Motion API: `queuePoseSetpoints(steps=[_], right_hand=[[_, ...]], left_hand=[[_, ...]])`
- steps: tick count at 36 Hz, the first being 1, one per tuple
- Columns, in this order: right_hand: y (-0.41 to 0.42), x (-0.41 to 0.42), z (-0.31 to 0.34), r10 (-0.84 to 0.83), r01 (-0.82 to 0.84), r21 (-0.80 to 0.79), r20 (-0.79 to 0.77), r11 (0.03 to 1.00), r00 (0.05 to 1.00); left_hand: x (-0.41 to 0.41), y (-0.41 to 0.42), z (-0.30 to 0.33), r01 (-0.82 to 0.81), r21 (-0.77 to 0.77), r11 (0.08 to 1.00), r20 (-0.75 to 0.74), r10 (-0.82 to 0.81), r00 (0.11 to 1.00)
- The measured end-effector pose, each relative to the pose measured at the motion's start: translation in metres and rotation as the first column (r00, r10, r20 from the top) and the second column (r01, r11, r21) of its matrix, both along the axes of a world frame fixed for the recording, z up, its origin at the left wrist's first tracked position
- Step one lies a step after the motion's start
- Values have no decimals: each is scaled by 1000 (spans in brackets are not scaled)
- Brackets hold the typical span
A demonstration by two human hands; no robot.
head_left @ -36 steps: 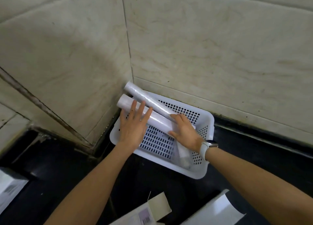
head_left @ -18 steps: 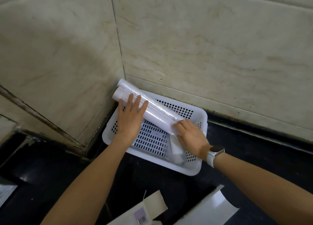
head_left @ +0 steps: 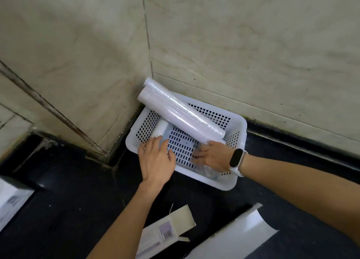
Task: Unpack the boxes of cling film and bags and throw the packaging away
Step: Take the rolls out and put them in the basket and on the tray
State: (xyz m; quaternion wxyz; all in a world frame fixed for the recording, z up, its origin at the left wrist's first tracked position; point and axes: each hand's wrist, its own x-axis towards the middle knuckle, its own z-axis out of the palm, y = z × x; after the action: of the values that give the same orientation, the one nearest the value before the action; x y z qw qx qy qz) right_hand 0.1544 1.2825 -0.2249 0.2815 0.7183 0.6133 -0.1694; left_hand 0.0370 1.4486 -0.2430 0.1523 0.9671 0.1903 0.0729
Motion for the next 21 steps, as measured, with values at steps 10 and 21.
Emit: queuePoseSetpoints(steps=[10,21], right_hand=[[-7,-1,-18,57,-59,147,15,987,998],[-11,2,-11,162,-167,174,42,970,986]], left_hand=[[0,-2,0,-28,47,998,9,27,1000],[-1,-1,0,-24,62,998,-9,25,1000]])
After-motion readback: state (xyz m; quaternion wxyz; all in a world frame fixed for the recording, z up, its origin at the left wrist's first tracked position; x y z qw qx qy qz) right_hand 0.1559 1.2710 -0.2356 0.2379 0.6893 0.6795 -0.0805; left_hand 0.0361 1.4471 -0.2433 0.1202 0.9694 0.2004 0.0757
